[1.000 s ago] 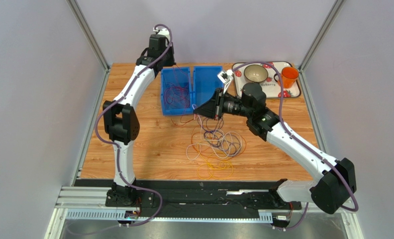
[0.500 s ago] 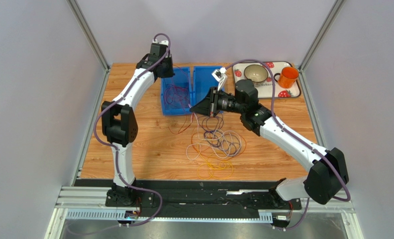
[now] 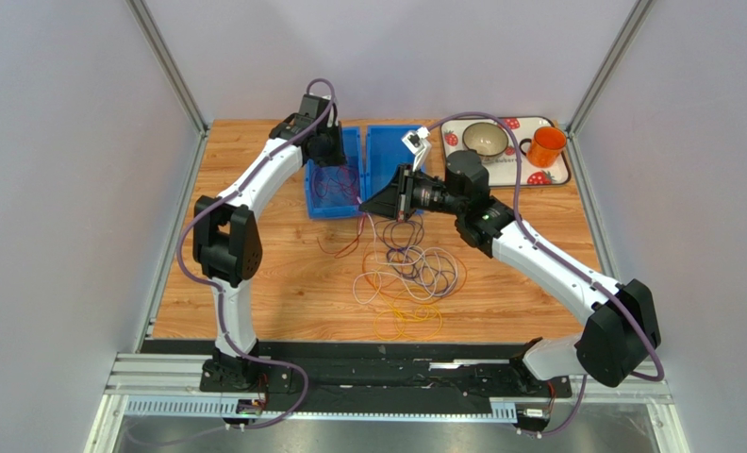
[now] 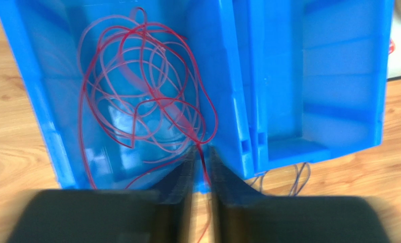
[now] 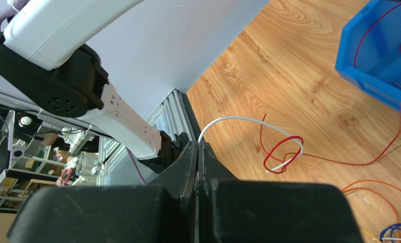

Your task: Untangle the cables

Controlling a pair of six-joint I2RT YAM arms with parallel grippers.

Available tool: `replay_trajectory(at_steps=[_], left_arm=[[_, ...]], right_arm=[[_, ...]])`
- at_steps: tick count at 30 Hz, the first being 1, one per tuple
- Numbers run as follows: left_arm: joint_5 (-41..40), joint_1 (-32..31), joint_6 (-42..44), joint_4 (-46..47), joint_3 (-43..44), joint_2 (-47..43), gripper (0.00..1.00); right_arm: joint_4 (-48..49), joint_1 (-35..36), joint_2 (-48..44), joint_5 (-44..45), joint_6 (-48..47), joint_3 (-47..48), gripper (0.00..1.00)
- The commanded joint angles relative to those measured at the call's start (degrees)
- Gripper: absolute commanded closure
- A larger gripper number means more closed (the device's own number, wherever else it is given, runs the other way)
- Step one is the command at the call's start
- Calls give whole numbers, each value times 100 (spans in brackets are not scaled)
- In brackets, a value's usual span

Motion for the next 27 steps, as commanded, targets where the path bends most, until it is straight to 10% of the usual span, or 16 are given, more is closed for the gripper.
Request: replay_trajectory(at_steps=[1, 6, 13, 27], left_arm=[[-39, 78, 172, -607, 1121, 451, 62], [-284, 78, 348, -651, 1193, 84, 34], [-821, 78, 445, -609, 536, -1049, 31], [48, -211, 787, 1913, -4684, -5215, 34]], right_arm=[[205, -6, -93, 58, 58, 222, 100], [143, -15, -76, 102, -3, 318, 100], [90, -15, 21, 146, -65, 389, 100], [-182, -24, 47, 365, -311, 556, 100]])
